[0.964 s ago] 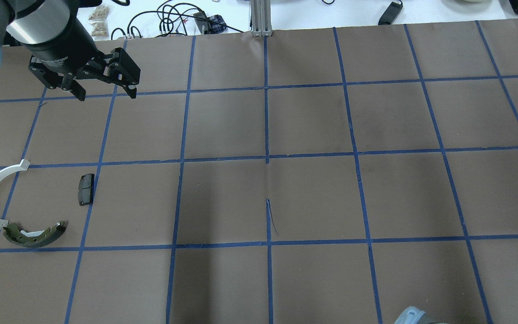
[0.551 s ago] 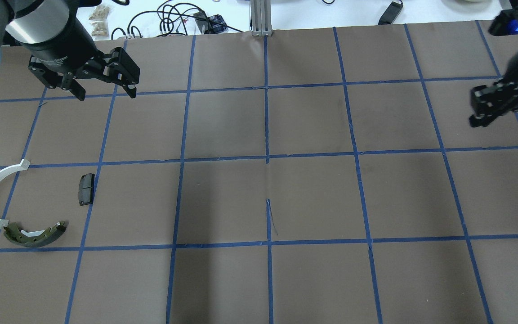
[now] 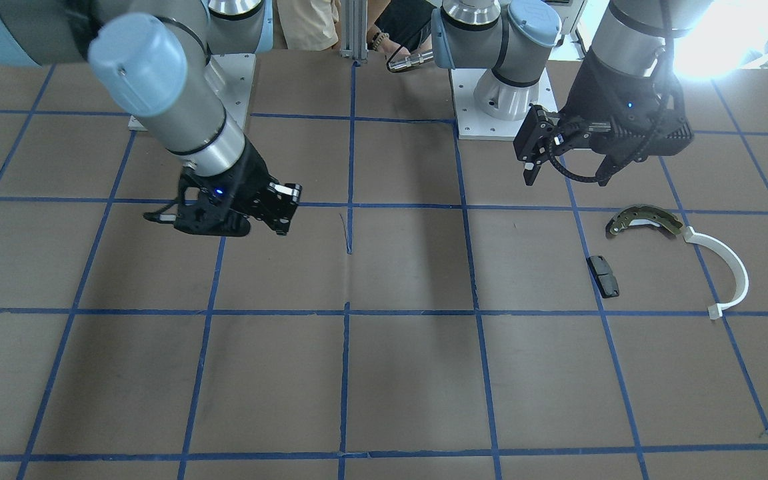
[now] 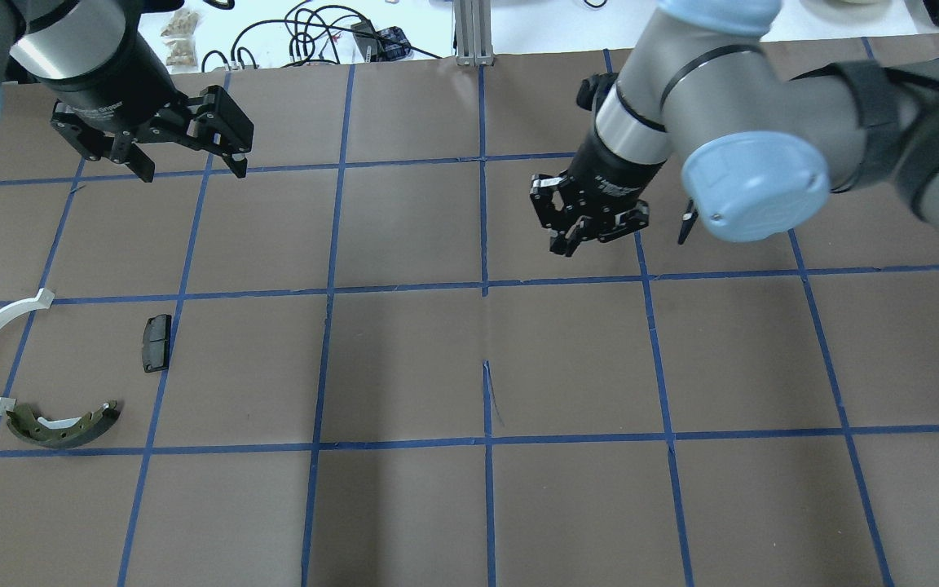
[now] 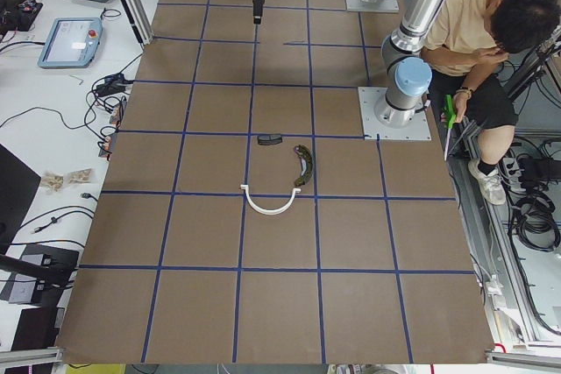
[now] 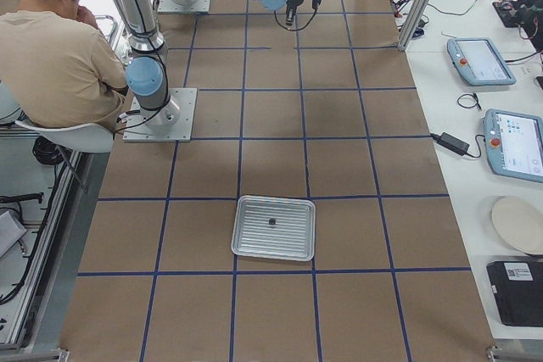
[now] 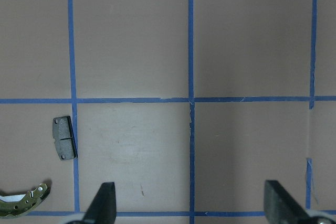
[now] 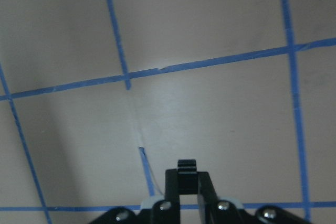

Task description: Place bearing gear from tray to pile

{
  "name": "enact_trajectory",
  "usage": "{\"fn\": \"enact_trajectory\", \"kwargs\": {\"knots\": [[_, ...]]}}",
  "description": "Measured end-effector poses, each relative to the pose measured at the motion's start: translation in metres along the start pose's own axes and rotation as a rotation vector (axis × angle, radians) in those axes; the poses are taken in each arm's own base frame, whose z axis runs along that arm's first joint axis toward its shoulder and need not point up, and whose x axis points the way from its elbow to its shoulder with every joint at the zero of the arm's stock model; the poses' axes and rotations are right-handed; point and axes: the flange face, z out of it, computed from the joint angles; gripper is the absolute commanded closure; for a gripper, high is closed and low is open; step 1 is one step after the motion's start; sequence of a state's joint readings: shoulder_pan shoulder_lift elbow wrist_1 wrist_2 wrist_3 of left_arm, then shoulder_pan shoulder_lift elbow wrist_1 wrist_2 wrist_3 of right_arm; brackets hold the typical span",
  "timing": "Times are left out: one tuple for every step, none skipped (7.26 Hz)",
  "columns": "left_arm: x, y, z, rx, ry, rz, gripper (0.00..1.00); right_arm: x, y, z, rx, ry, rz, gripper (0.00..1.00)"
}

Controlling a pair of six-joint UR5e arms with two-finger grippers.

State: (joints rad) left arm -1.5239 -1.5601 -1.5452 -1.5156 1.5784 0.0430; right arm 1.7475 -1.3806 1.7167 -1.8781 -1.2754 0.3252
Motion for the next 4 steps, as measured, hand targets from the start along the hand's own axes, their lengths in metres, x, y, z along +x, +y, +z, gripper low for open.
{"fn": "enact_trajectory", "kwargs": {"knots": [[0.000, 0.000, 0.000, 0.000, 0.000, 0.000, 0.00, -0.028, -0.004, 0.050, -0.031, -0.012, -0.036, 0.75], [0.000, 0.000, 0.000, 0.000, 0.000, -0.001, 0.00, -0.048, -0.003, 0.091, -0.049, -0.013, -0.071, 0.40], [0.000, 0.000, 0.000, -0.001, 0.000, -0.001, 0.00, -0.059, -0.002, 0.118, -0.062, -0.006, -0.084, 0.00], [0.000, 0.000, 0.000, -0.001, 0.000, -0.001, 0.00, -0.064, -0.001, 0.130, -0.060, 0.001, -0.073, 0.00]]}}
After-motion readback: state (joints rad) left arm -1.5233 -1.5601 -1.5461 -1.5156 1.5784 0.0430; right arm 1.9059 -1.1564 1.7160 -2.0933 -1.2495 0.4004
